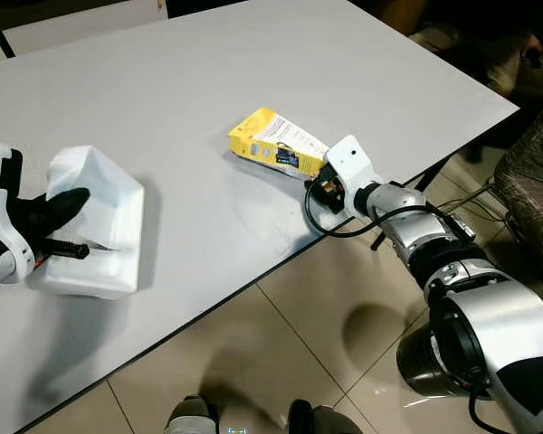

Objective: Picking trash to rubbish bin

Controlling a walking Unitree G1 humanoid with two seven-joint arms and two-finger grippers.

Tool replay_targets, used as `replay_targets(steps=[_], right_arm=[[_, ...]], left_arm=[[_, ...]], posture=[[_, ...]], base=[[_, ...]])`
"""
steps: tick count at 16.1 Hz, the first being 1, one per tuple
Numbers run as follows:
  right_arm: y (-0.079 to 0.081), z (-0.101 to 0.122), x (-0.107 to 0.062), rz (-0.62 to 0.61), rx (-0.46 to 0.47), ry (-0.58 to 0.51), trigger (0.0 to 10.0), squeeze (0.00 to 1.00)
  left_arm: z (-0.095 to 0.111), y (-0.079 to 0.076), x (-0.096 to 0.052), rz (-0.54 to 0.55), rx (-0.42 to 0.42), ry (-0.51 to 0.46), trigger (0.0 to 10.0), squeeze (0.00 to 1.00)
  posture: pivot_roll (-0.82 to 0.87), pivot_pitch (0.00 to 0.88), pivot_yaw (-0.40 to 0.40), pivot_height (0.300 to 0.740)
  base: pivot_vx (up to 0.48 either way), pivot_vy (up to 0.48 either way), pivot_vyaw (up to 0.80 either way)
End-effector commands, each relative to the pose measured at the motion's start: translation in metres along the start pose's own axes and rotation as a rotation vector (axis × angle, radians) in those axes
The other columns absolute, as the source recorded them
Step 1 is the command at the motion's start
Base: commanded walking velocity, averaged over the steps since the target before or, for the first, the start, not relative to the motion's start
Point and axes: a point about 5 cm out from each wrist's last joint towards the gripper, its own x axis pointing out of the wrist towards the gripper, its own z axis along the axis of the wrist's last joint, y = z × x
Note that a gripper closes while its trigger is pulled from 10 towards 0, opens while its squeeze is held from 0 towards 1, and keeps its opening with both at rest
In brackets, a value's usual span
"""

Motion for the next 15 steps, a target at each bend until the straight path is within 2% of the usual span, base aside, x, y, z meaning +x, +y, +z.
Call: replay_targets(steps=[1, 15], right_arm=[[0.0016, -0.0076, -0.0014, -0.002, 0.021, 0.013, 0.0, 0.00], [0.0062, -0.0062, 0.0001, 0.027, 0.076, -0.008, 0.0, 0.00]], left_arm=[[-0.0014, -0.0057, -0.0046, -0.041, 0.016, 0.007, 0.0, 0.00], [-0.0060, -0.0079, -0.0054, -0.046, 0.007, 0.021, 0.0, 0.00]], posture=[[0.41, 0.167, -0.086, 0.740], [0.41, 0.146, -0.098, 0.740]], base=[[0.000, 0.000, 0.00], [0.000, 0.000, 0.00]])
